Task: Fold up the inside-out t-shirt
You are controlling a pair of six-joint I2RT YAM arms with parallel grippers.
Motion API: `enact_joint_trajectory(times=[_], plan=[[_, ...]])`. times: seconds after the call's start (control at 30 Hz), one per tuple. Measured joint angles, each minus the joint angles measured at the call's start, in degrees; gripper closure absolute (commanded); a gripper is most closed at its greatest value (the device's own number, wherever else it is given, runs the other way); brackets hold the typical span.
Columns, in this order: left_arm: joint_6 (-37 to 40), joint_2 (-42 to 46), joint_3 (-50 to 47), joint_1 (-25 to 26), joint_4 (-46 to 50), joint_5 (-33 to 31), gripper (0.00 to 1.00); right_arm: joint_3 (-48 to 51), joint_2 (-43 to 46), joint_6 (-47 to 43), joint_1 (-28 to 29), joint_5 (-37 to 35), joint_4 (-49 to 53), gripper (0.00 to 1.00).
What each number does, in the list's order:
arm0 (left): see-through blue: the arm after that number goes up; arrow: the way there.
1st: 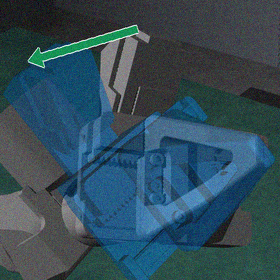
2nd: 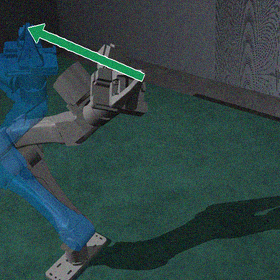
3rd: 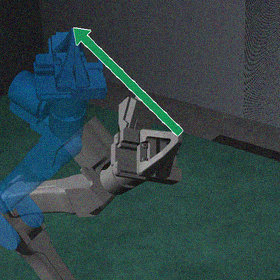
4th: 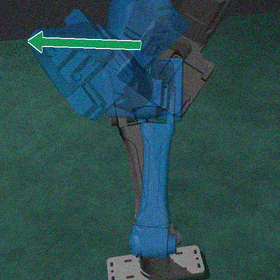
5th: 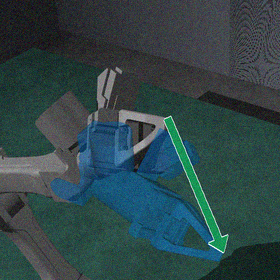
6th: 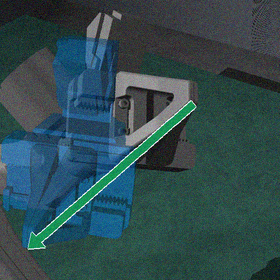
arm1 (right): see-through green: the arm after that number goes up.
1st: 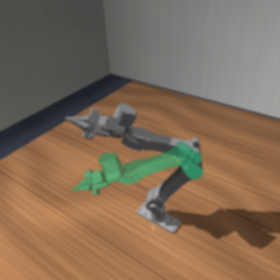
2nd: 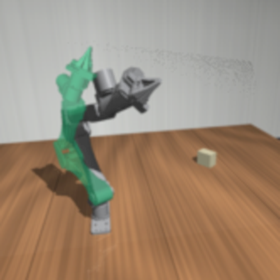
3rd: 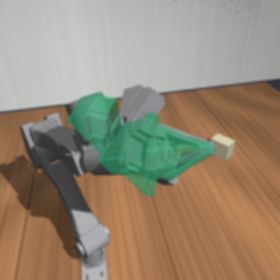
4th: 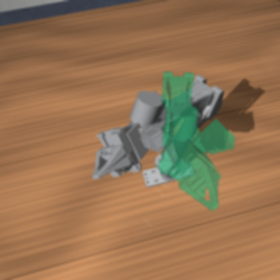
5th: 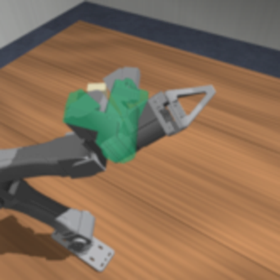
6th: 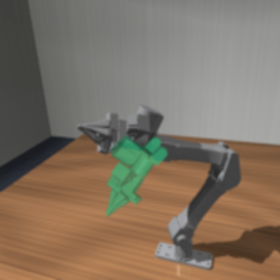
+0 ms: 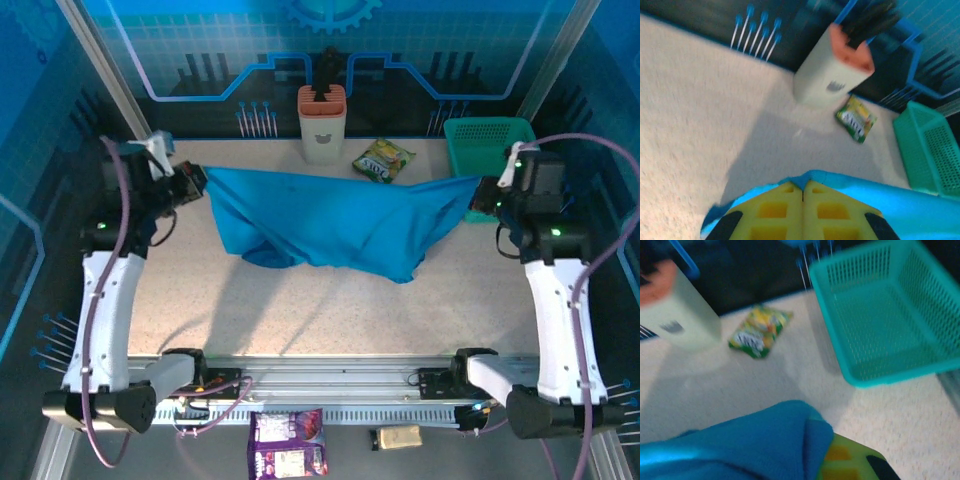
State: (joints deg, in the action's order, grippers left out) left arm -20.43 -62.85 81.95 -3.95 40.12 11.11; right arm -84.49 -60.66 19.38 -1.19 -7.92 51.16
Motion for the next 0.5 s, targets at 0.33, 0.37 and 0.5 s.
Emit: enact_joint_trajectory(times=[0.33,0.37,0.5], plan=[[2.4,-5.4,-2.1,-3.4,1.3,2.3,1.0,-0.2,-2.9,-0.4,0.0,10.4,0.4,1.0],[2.4,-7.1,-4.7,-3.5,0.7,3.3,1.0,1.8,-4.7,-0.3,0.0,12.0,0.2,1.0],[1.0,-15.6,-18.2,-3.5,-2.9,7.8,1.0,11.1,-15.1,0.1,1.4,15.3,-0.6,0.98]])
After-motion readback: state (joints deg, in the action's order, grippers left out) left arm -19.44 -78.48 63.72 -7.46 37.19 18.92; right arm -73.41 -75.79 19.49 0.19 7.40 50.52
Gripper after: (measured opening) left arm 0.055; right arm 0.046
